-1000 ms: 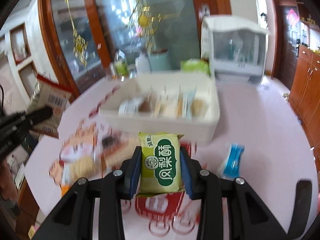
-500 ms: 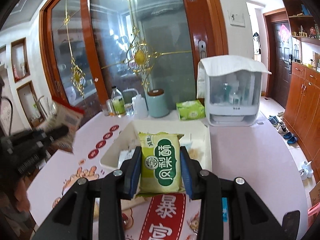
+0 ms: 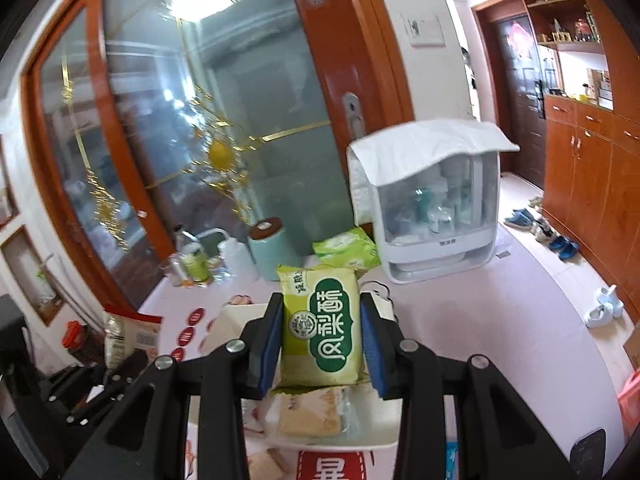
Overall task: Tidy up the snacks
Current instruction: 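Carry both held snacks up over the white tray, then open both tools to drop the snacks into the white tray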
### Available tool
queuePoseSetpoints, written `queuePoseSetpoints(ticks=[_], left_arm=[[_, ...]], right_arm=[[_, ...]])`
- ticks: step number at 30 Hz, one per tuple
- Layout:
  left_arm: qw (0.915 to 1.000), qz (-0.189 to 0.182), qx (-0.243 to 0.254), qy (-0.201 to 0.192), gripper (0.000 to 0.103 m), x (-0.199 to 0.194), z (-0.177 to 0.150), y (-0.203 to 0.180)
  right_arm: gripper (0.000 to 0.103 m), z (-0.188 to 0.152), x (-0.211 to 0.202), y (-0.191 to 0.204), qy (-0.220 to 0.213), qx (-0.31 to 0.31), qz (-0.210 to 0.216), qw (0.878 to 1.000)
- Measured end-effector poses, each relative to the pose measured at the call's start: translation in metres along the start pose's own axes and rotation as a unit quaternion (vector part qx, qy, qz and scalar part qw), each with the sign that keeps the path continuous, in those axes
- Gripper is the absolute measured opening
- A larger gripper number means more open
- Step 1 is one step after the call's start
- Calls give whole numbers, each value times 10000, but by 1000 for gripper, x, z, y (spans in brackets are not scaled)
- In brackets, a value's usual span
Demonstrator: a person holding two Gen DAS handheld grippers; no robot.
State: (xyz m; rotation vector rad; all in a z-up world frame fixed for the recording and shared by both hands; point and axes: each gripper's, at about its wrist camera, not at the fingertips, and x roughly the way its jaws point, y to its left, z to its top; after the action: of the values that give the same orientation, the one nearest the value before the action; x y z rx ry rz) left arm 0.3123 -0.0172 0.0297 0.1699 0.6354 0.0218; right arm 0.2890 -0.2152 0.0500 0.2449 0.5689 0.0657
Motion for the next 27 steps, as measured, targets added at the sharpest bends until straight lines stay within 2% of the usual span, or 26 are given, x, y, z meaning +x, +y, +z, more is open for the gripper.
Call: queuePoseSetpoints(ticks=[5,10,23,27], left_arm=[[9987,-40,-139,482,11,45,-4,-4],[9970,-21,-58,766,11,70,-19,-11],[9950,25,20,1001,12,89,-33,-13],[9936,9,-17,1130,15,94,-38,-12]], right_arm=[[37,-12,45,0,407,-64,-253,9988],[37,-34,76,3,810,-154,-282,9962],[37,-54,105,15,1103,-364,-240,9929],[37,-62,111,18,1230,-455,-202,9912]])
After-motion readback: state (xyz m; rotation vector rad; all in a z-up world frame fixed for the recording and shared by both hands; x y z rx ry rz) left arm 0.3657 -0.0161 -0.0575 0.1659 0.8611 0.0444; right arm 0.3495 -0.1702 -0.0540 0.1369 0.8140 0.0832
